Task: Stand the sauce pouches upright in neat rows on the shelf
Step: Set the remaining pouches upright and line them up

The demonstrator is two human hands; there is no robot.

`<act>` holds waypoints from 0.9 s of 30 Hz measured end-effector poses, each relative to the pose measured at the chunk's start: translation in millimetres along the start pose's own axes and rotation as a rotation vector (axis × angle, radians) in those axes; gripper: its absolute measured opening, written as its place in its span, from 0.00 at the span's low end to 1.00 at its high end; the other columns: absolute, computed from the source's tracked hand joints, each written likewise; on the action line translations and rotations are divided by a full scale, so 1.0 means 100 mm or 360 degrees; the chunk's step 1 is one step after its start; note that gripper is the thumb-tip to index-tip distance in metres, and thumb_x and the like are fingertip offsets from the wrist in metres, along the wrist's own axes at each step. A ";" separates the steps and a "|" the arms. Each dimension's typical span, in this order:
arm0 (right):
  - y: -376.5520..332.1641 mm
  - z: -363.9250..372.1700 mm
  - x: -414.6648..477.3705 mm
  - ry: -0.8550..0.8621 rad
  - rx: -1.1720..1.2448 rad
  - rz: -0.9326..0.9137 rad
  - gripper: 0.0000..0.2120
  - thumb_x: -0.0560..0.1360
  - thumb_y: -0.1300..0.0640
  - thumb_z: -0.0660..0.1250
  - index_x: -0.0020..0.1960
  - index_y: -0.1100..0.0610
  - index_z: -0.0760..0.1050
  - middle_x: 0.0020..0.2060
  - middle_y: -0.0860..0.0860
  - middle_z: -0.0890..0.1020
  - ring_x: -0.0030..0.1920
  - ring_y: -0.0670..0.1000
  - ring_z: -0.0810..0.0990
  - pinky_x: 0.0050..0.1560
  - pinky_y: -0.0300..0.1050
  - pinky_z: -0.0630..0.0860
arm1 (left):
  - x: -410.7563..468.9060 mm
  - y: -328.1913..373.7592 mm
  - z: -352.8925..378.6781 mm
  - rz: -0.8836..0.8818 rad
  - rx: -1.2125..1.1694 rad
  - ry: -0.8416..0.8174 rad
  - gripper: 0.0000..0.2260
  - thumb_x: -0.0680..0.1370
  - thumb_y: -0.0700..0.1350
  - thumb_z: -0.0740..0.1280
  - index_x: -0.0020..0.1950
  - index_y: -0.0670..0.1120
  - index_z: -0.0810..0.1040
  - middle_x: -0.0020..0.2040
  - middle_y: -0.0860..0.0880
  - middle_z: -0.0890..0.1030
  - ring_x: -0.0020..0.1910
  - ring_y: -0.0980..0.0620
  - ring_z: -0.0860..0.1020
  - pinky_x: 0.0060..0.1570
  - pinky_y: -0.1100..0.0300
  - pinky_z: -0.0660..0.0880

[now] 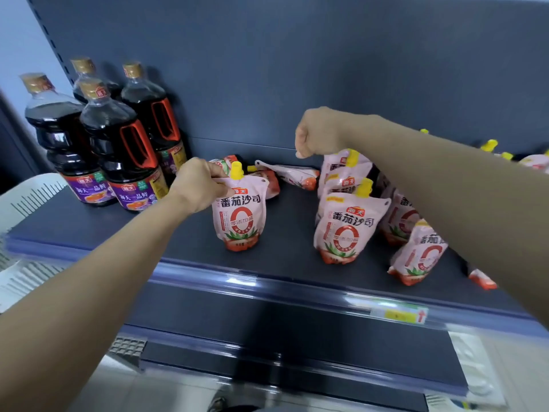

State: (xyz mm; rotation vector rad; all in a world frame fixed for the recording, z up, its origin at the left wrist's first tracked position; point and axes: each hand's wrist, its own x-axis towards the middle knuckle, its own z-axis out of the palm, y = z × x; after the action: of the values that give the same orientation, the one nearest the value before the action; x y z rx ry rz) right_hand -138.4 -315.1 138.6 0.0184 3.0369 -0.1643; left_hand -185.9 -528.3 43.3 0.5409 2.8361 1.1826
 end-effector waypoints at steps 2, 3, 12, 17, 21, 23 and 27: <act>-0.09 0.06 0.21 -0.0016 -0.0043 0.0055 0.12 0.75 0.58 0.67 0.54 0.64 0.80 0.54 0.59 0.83 0.57 0.60 0.79 0.51 0.44 0.73 | 0.11 -0.15 -0.13 -0.0021 -0.0009 0.0010 0.07 0.68 0.38 0.74 0.45 0.41 0.83 0.41 0.47 0.80 0.41 0.53 0.75 0.42 0.63 0.68; -0.13 0.09 0.33 -0.0051 -0.0058 0.0076 0.12 0.75 0.58 0.67 0.54 0.65 0.80 0.54 0.59 0.83 0.57 0.61 0.79 0.52 0.46 0.74 | 0.17 -0.22 -0.19 -0.0029 -0.0022 0.0007 0.08 0.68 0.38 0.74 0.46 0.41 0.83 0.41 0.48 0.80 0.42 0.54 0.75 0.43 0.63 0.68; -0.24 0.62 1.25 -0.0138 -0.0118 0.0214 0.12 0.73 0.58 0.68 0.52 0.65 0.80 0.51 0.60 0.83 0.54 0.61 0.80 0.56 0.54 0.78 | 0.61 -0.63 -0.50 0.0034 -0.0128 -0.0171 0.03 0.68 0.36 0.74 0.37 0.43 0.82 0.34 0.44 0.80 0.31 0.54 0.73 0.33 0.65 0.71; -0.24 0.86 1.52 -0.0173 -0.0104 0.0309 0.14 0.73 0.53 0.69 0.52 0.62 0.79 0.50 0.58 0.81 0.50 0.59 0.80 0.50 0.47 0.77 | 0.72 -0.67 -0.52 0.0089 -0.0178 -0.0274 0.04 0.67 0.37 0.75 0.36 0.45 0.83 0.31 0.48 0.81 0.25 0.61 0.76 0.26 0.72 0.72; -0.21 1.02 1.64 -0.0188 -0.0147 0.0391 0.13 0.75 0.50 0.67 0.48 0.61 0.77 0.44 0.57 0.79 0.43 0.57 0.77 0.41 0.44 0.71 | 0.73 -0.67 -0.52 0.0121 -0.0213 -0.0337 0.03 0.67 0.37 0.75 0.36 0.43 0.83 0.31 0.48 0.81 0.27 0.54 0.77 0.24 0.71 0.71; -0.21 1.06 1.67 -0.0073 -0.0197 0.0404 0.10 0.75 0.51 0.66 0.46 0.59 0.75 0.47 0.57 0.79 0.43 0.58 0.76 0.41 0.45 0.70 | 0.73 -0.67 -0.52 0.0124 -0.0213 -0.0351 0.04 0.67 0.37 0.75 0.35 0.45 0.83 0.29 0.50 0.81 0.27 0.54 0.77 0.24 0.71 0.71; -0.19 0.96 1.69 0.0098 -0.0303 0.0400 0.08 0.74 0.58 0.67 0.51 0.61 0.78 0.53 0.59 0.80 0.51 0.61 0.79 0.42 0.45 0.70 | 0.76 -0.65 -0.52 0.0108 -0.0211 -0.0374 0.04 0.67 0.37 0.76 0.35 0.45 0.83 0.27 0.52 0.80 0.25 0.57 0.76 0.23 0.70 0.71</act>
State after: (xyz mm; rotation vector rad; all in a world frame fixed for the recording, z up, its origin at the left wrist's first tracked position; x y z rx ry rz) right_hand -297.7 -343.4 28.9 0.3944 3.0603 0.1479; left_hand -285.1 -582.0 43.9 0.7207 2.5427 1.2168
